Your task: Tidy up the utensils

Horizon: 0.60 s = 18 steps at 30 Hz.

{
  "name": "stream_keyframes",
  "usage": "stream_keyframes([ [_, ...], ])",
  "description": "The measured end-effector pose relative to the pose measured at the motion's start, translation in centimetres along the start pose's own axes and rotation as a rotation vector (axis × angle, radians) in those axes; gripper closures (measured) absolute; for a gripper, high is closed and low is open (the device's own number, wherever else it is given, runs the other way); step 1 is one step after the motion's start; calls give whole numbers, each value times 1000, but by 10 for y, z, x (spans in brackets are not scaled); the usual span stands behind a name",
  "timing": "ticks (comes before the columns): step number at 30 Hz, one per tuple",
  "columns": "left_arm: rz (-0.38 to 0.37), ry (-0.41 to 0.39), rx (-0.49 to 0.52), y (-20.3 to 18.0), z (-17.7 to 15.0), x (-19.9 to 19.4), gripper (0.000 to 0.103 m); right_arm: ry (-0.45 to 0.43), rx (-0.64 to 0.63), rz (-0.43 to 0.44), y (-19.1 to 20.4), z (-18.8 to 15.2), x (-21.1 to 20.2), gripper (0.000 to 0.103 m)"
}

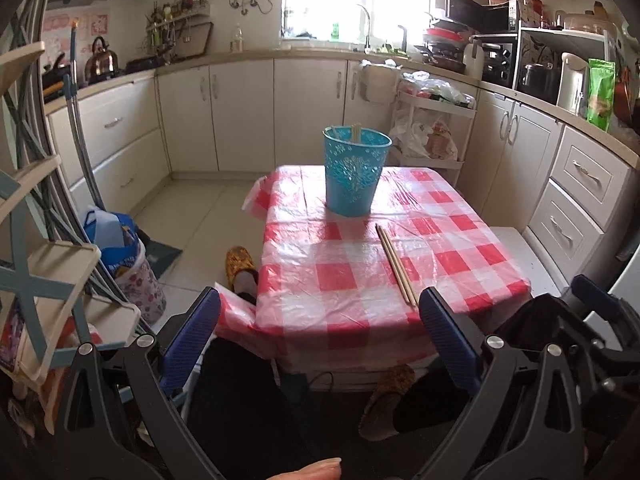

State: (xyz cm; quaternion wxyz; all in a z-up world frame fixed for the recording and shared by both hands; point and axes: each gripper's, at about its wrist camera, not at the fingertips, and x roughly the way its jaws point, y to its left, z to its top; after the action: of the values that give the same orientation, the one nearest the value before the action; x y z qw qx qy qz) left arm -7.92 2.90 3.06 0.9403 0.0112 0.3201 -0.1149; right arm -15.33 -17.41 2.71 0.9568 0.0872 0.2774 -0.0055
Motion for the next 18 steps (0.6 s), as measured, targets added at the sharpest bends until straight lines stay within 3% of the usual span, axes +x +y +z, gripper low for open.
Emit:
stream_keyframes([
  [4, 19, 29, 34, -8, -3, 0, 8, 12, 0, 3, 1, -6, -2, 7],
  [18, 54, 17, 83, -21, -5, -3, 8, 25, 1, -8, -1, -15, -2, 7],
])
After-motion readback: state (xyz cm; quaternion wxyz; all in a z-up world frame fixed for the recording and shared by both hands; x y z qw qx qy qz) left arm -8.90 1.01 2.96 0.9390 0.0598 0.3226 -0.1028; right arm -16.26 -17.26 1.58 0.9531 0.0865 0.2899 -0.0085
